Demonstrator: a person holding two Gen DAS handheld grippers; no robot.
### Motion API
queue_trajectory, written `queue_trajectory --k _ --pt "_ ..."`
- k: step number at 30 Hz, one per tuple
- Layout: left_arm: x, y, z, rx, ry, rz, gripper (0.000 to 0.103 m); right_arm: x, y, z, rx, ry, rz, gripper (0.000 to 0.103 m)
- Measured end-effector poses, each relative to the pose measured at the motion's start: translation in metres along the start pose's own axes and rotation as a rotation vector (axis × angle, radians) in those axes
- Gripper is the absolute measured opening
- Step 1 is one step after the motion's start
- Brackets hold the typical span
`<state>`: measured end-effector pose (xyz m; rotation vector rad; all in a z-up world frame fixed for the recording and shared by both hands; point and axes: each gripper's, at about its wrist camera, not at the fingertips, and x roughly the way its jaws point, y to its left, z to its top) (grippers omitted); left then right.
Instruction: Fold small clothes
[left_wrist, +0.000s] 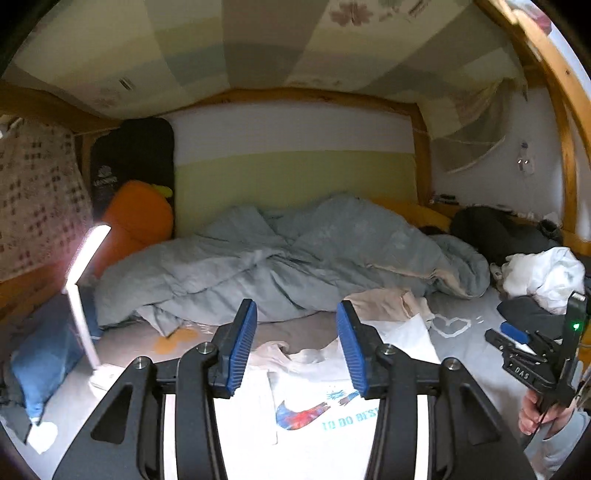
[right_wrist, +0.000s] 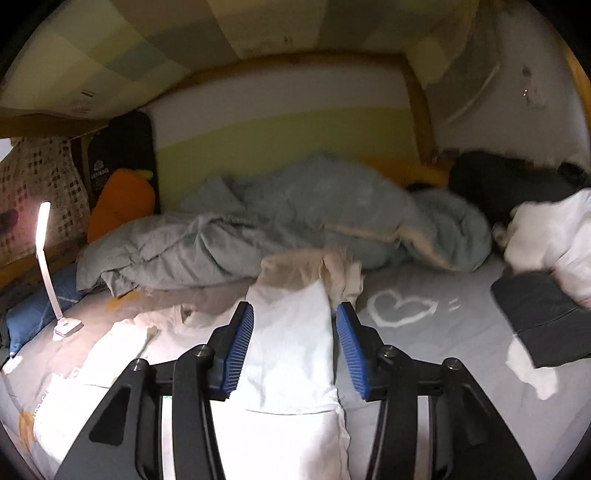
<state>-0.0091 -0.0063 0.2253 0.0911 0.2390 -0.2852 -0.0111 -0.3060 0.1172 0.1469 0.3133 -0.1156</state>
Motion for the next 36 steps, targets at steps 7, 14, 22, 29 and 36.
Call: queue_trajectory --k 7,14,22,29,36 --pt "-0.050 0.020 -0.056 0.024 -0.140 0.200 0.098 -0.042 0.022 -0.026 0.072 -0.009 0.016 0.075" --pt "-0.073 0.013 -0.169 -0.034 -0.295 0.280 0.101 -0.078 0.040 -0.065 -0.029 -0.035 -0.034 0.090" --pt "-0.055 -0.019 -0.212 0.060 -0.238 0.304 0.101 -0.101 0.064 -0.103 -0.145 -0.121 -0.157 0.102" --pt "-0.041 -0.035 -0.239 -0.022 -0.064 0.220 0.101 -0.090 0.076 -0.116 -0.184 -0.048 -0.139 0.102" --pt "-0.031 -0.036 -0.254 -0.058 0.028 0.213 0.101 -0.077 0.064 -0.125 -0.100 0.050 -0.147 0.102"
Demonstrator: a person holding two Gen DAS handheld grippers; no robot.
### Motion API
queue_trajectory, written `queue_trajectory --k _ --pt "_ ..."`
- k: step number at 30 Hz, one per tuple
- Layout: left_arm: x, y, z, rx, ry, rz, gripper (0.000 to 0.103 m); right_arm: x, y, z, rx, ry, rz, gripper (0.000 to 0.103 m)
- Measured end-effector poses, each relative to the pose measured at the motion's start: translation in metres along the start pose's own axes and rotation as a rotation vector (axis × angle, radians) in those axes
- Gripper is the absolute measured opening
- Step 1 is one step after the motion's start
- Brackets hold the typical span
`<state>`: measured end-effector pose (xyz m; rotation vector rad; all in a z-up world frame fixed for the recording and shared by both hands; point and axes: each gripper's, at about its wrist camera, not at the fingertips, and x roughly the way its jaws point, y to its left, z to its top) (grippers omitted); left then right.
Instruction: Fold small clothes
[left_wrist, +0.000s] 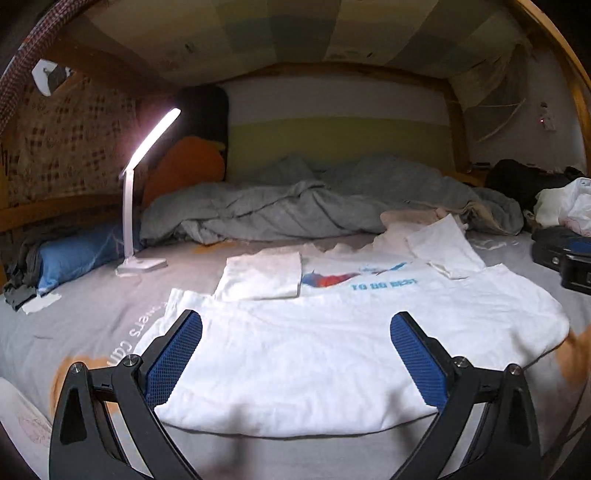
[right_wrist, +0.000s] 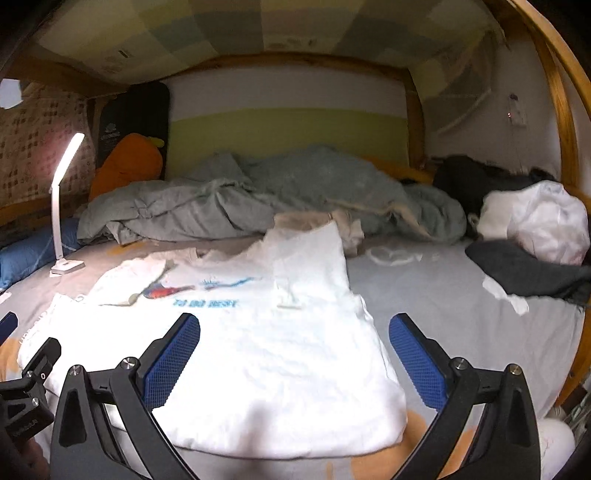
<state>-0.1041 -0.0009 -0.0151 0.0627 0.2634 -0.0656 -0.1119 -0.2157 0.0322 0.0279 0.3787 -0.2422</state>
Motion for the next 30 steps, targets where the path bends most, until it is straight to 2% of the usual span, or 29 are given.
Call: queue_trajectory --k 5,10,13,15,17,19,22,24,27,29,30 --pt "0.010 0.009 -0.004 -0.049 0.057 0.000 0.101 -0.005 -0.005 -0.016 0.070 0.032 -0.003 0.102" --pt "0.018 0.015 -0.005 -0.079 0.097 -0.006 0.101 -0.001 0.000 -0.018 0.036 0.056 0.000 0.102" --pt "0.020 0.021 -0.007 -0.104 0.179 -0.018 0.101 -0.004 -0.002 -0.023 0.057 0.077 0.000 0.102" --pt "0.012 0.030 -0.015 -0.158 0.225 -0.033 0.101 -0.007 -0.006 -0.032 0.107 0.138 0.042 0.102" --pt "0.011 0.039 -0.024 -0.200 0.276 -0.092 0.101 -0.008 -0.009 -0.041 0.157 0.179 0.123 0.102" --pt "0.020 0.049 -0.028 -0.218 0.313 -0.061 0.101 -0.005 -0.005 -0.044 0.141 0.214 0.165 0.102" --pt "0.021 0.070 -0.031 -0.304 0.331 -0.009 0.101 -0.005 -0.002 -0.047 0.129 0.215 0.162 0.102" --pt "0.019 0.079 -0.038 -0.347 0.342 0.011 0.101 -0.005 -0.004 -0.053 0.164 0.233 0.166 0.099" --pt "0.022 0.084 -0.059 -0.436 0.428 -0.009 0.101 0.004 -0.013 -0.071 0.274 0.312 0.176 0.096" --pt "0.019 0.075 -0.061 -0.400 0.411 0.006 0.100 0.011 -0.020 -0.081 0.330 0.349 0.178 0.093" --pt "0.020 0.070 -0.059 -0.381 0.420 -0.011 0.100 0.016 -0.024 -0.084 0.358 0.365 0.180 0.090"
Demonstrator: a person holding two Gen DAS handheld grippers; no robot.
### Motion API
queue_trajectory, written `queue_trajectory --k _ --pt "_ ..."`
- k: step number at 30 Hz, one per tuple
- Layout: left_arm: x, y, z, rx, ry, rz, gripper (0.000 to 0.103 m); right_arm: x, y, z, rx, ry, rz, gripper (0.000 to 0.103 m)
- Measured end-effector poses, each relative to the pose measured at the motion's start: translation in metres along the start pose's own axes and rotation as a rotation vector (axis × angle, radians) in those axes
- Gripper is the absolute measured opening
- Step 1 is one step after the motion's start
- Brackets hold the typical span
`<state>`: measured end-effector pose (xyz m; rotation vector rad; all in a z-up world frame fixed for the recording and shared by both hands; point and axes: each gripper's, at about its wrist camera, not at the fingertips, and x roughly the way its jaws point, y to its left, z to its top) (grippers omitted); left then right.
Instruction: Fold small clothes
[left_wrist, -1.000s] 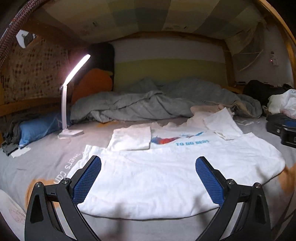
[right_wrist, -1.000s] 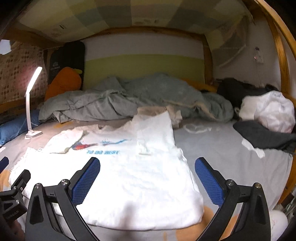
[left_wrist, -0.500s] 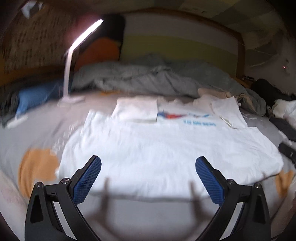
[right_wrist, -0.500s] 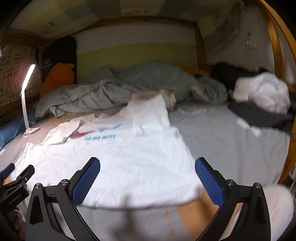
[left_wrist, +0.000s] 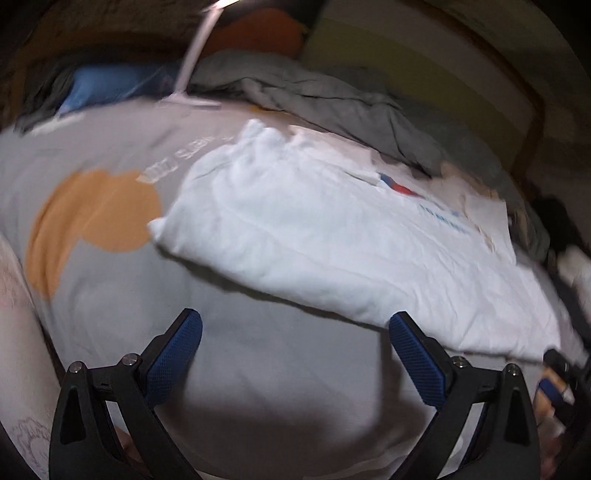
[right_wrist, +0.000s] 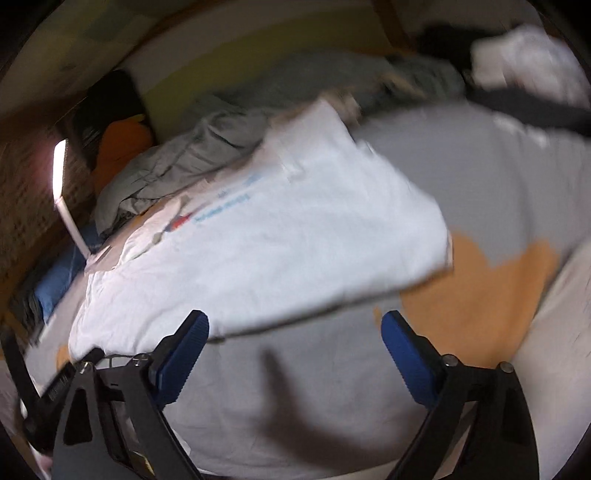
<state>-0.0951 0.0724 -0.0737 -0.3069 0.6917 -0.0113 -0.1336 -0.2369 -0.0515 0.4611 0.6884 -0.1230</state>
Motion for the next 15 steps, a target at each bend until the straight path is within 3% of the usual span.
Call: queue_trajectory --k 2,7,10,13,15 --pt "0.000 0.002 0.002 -0.044 0.029 -0.043 0.100 0.009 -0.014 0.005 0.070 0.023 0.011 0.087" --pt "0.001 0.034 0.013 -0.311 0.079 -0.171 0.100 0.023 -0.045 0.015 0.215 0.030 0.104 0.085" --pt "-0.001 0.042 0.020 -0.384 0.048 -0.190 0.099 0.025 -0.047 0.021 0.214 -0.005 0.060 0.082" --pt "0.002 0.052 0.029 -0.443 0.002 -0.207 0.099 0.028 -0.046 0.029 0.202 -0.032 0.001 0.074" --pt "0.004 0.053 0.036 -0.429 -0.020 -0.185 0.095 0.027 -0.043 0.032 0.166 -0.051 -0.053 0.064"
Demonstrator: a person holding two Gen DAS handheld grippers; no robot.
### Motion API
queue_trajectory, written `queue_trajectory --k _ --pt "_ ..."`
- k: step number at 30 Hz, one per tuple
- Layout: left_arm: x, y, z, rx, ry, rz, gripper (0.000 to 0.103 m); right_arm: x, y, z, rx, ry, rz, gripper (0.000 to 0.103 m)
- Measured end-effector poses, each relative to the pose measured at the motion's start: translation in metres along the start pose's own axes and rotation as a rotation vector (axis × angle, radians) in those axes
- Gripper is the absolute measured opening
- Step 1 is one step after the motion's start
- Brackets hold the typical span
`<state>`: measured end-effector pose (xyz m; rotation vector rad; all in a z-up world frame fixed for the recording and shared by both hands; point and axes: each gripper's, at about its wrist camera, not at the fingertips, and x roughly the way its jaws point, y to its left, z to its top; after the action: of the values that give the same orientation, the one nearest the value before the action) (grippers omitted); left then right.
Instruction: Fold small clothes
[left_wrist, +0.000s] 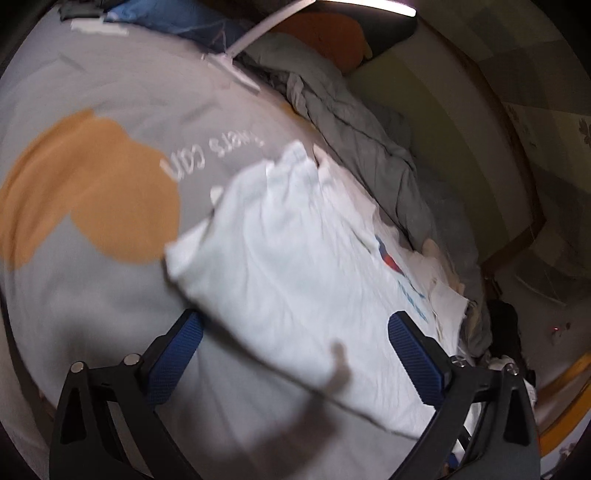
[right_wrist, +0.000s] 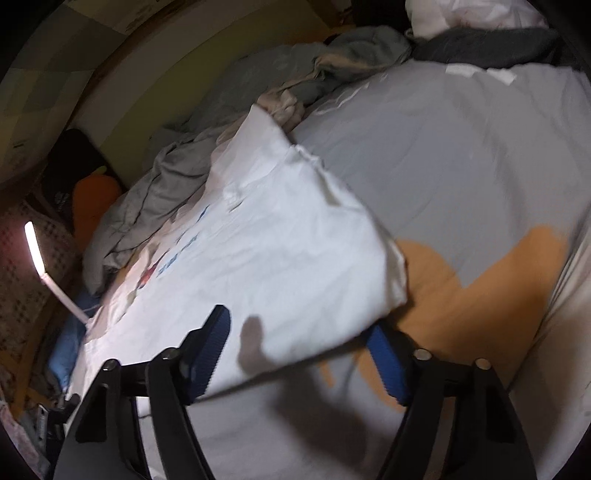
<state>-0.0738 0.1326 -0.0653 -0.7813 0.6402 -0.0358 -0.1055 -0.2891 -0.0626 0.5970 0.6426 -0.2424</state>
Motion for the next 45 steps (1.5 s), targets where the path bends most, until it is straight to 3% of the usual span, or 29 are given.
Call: queue_trajectory --k 2,4,6,7,8,9,13,14,18,22,25,27,29,32,35,38,40,45 --pt "0.003 -0.002 0.004 0.021 -0.036 0.059 0.073 0.002 0.006 0.002 -0.044 -0.011 -0.048 0.057" --pt "0.001 0.003 0.005 -0.008 -0.079 0.082 0.060 0.003 0.004 0.004 -0.032 -0.020 -0.066 0.050" --pt "-0.002 0.014 0.003 -0.045 -0.104 0.025 0.057 0.002 -0.005 0.006 0.025 -0.040 -0.070 0.035" --pt "-0.005 0.019 0.002 -0.059 -0.115 0.038 0.038 0.002 -0.009 0.007 0.050 -0.045 -0.068 0.031" --pt "-0.007 0.024 0.002 -0.072 -0.113 0.063 0.012 0.002 -0.012 0.008 0.063 -0.046 -0.062 0.022" --pt "-0.005 0.028 0.003 -0.091 -0.092 0.057 0.006 0.003 -0.013 0.010 0.066 -0.045 -0.048 0.007" --pt "-0.018 0.031 0.016 -0.156 -0.068 -0.042 0.004 -0.009 -0.010 0.016 0.059 -0.080 -0.015 0.002" --pt "-0.030 0.026 0.022 -0.145 -0.094 -0.079 0.004 -0.017 -0.008 0.017 0.052 -0.102 -0.007 0.002" --pt "-0.091 -0.009 0.035 -0.044 -0.190 -0.114 0.003 -0.071 0.016 0.026 -0.026 -0.242 -0.011 0.002" --pt "-0.143 -0.044 0.034 0.049 -0.267 -0.078 0.003 -0.121 0.021 0.025 0.003 -0.318 0.011 0.002" --pt "-0.153 -0.061 0.031 0.101 -0.288 -0.027 0.003 -0.141 0.024 0.023 0.005 -0.366 0.013 0.002" --pt "-0.142 -0.067 0.030 0.158 -0.275 0.033 0.004 -0.143 0.023 0.022 0.007 -0.366 0.027 0.002" --pt "-0.122 -0.062 0.032 0.133 -0.216 0.080 0.004 -0.134 0.019 0.026 0.050 -0.328 0.027 0.002" --pt "-0.100 -0.054 0.043 0.070 -0.165 0.087 0.004 -0.108 0.004 0.034 0.167 -0.245 0.025 0.002" --pt "-0.080 -0.064 0.059 0.058 -0.159 0.086 0.004 -0.085 -0.003 0.047 0.247 -0.216 0.026 0.002" --pt "-0.053 -0.086 0.078 0.013 -0.151 0.122 0.003 -0.068 0.004 0.063 0.323 -0.227 0.004 0.002" --pt "-0.033 -0.098 0.093 -0.073 -0.152 0.088 0.003 -0.054 0.017 0.072 0.377 -0.268 -0.025 0.002" --pt "0.011 -0.129 0.126 -0.042 -0.180 0.115 0.003 -0.021 0.045 0.109 0.386 -0.330 -0.069 0.002"
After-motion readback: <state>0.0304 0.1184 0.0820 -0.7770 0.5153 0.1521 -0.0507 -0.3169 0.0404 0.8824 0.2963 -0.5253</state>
